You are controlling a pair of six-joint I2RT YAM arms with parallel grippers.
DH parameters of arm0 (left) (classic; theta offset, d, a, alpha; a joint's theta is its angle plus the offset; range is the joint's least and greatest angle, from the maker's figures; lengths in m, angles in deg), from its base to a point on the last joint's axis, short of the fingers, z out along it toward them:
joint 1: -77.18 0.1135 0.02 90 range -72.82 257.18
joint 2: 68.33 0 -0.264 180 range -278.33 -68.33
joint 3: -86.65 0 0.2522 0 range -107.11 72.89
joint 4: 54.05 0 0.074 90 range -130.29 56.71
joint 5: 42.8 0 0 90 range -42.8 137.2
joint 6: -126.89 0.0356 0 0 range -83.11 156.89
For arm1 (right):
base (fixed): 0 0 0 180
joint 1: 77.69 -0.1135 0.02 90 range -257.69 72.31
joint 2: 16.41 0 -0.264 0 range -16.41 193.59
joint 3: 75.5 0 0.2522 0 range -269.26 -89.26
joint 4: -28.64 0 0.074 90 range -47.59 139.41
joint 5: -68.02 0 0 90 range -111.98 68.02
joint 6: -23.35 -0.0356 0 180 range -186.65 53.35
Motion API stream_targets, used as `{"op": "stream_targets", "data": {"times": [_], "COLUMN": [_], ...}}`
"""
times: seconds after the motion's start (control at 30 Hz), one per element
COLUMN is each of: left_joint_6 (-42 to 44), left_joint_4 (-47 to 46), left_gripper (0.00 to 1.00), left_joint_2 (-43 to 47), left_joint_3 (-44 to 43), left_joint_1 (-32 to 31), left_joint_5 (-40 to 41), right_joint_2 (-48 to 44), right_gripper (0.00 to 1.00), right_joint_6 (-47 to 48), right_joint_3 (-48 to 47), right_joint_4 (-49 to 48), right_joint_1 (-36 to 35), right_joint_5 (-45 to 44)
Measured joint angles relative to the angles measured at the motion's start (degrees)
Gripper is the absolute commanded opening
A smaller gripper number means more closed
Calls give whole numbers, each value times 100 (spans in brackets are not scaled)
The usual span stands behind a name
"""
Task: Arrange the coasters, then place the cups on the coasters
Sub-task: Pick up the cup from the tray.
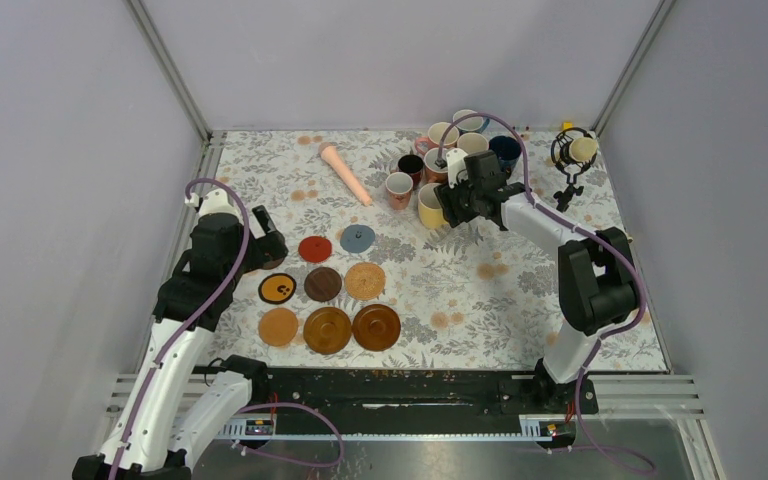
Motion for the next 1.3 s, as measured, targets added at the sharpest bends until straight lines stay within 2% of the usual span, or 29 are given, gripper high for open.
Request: {"op": "stream_targets", "data": {"times": [0.47,0.77,1.0,1.3], "left_joint_6": [-37,-59,-61,-61], "left_joint_4": [55,68,68,61], "left_gripper": [99,99,98,96], "left_joint_2": [4,13,13,20], "left_joint_3": [-2,-4,-4,-4], "left_joint_1": [0,0,0,0], "left_joint_5": [138,164,168,160], "right_joint_2": [240,258,278,264], "right_gripper": [54,47,31,0], "right_joint_6": [203,361,468,463], "right_joint_3": [-457,-457,-487,-483], "right_joint_4": [297,444,511,544], "right_joint_1": [4,4,4,7], "right_joint_5": [262,422,433,616]}}
